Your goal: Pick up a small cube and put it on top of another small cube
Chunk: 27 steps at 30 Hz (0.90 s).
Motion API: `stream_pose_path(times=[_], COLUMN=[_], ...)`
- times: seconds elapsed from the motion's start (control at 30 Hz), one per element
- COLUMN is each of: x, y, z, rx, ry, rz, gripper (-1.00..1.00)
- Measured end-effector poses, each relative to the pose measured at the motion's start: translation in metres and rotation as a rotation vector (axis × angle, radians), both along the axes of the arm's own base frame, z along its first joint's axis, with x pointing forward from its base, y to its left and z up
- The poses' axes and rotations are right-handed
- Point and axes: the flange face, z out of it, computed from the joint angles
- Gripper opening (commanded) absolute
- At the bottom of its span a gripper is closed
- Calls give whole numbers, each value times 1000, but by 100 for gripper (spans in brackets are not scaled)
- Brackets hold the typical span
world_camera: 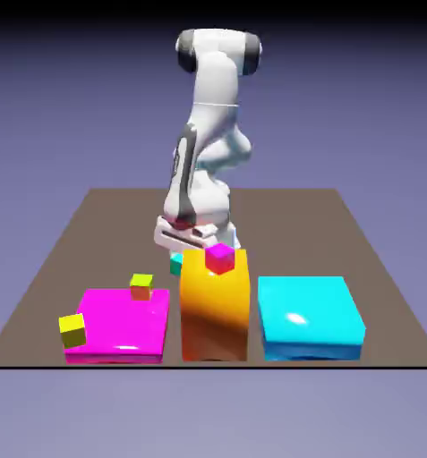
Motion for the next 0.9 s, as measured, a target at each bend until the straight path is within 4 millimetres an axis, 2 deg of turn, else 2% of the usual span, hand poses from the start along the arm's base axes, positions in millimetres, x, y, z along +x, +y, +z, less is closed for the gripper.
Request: stream_pose_path(times=[0.33, 0.73, 0.77, 0.9], x=[-2, -7, 2, 45], y=[3, 18, 14, -22], z=[19, 11, 14, 33], rx=[15, 65, 55, -16], ry=[-10, 23, 7, -84], rz=[-8, 3, 20, 66], gripper=[-100, -100, -100, -100])
